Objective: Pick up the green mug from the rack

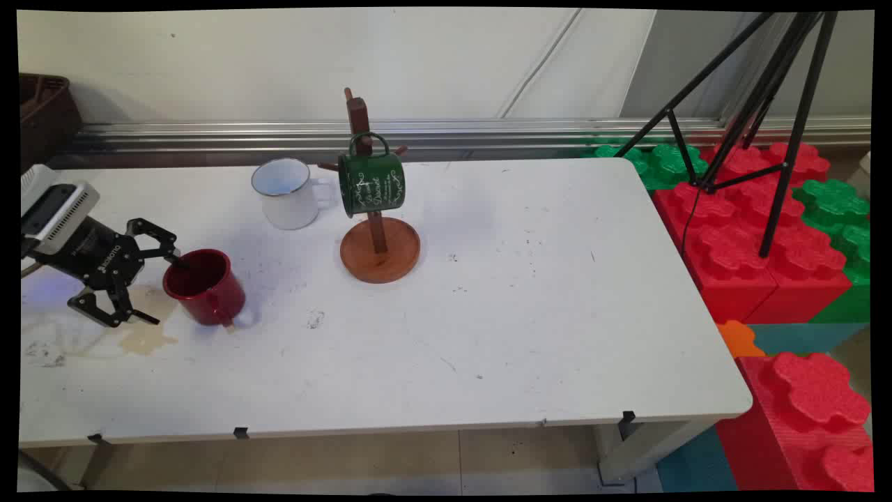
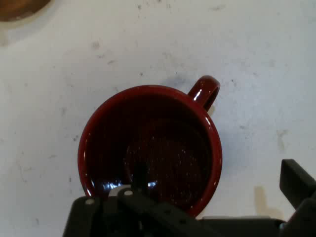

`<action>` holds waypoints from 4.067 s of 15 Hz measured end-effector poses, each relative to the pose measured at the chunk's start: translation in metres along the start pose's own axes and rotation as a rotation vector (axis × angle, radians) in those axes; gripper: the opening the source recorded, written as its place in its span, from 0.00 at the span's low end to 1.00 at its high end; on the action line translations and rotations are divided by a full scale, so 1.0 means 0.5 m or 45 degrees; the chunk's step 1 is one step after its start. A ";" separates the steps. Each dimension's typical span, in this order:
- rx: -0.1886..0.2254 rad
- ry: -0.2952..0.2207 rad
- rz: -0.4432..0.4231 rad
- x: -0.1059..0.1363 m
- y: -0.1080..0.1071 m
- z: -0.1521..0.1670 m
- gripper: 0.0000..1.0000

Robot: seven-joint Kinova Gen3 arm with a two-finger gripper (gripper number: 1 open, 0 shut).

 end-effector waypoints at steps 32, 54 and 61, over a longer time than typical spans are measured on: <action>0.059 0.594 -0.677 -0.036 0.014 -0.171 1.00; 0.079 0.766 -0.737 0.048 -0.038 -0.118 1.00; 0.083 0.815 -0.734 0.105 -0.080 -0.057 1.00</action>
